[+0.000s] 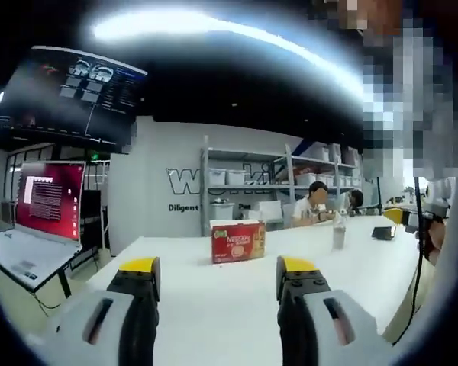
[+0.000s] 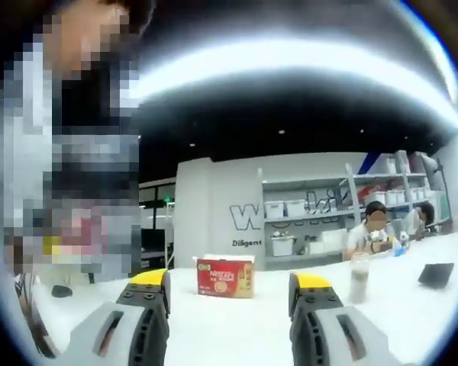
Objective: Tear open the coffee pouch, take out the coffee, and pour the coffee from the pouch into the cup
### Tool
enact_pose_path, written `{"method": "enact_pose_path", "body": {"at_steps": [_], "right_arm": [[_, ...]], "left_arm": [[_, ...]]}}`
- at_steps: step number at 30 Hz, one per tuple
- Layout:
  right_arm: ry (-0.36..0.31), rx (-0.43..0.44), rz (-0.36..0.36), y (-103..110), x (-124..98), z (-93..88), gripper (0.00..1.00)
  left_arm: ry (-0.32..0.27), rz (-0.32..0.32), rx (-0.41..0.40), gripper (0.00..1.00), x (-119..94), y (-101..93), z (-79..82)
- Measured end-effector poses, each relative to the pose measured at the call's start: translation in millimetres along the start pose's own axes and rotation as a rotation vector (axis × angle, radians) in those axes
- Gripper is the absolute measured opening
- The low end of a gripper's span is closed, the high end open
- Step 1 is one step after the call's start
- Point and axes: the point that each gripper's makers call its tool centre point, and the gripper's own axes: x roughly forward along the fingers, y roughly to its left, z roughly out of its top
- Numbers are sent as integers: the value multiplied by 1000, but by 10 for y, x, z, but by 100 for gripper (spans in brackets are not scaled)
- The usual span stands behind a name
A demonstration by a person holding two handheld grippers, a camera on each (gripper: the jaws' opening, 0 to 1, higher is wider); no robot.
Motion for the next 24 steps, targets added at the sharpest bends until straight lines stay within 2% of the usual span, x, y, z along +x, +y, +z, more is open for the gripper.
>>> {"method": "enact_pose_path", "body": {"at_steps": [4,6,10,14,15,16,24], "right_arm": [[-40,-12,51,84,81,-36,62],[-30,-22,82,144,160,-125,62],[-46,-41,107,208,297,-226,62],[-52,-55,128,261,378,-293,62],[-47,-70,134,265,394,-317,62],[-43,-70,136,262,408,-341,62],[-32,-52,144,171,520,-480,64]], "left_arm": [[-10,5,-5,63,45,51,-47],[-9,-5,-10,64,132,-59,75],[-6,-11,1,64,104,-136,124],[-15,-13,4,64,90,-122,137],[-10,-13,7,65,0,101,-220],[-10,-15,6,65,-43,208,-383],[-34,-49,-5,67,115,182,-505]]}}
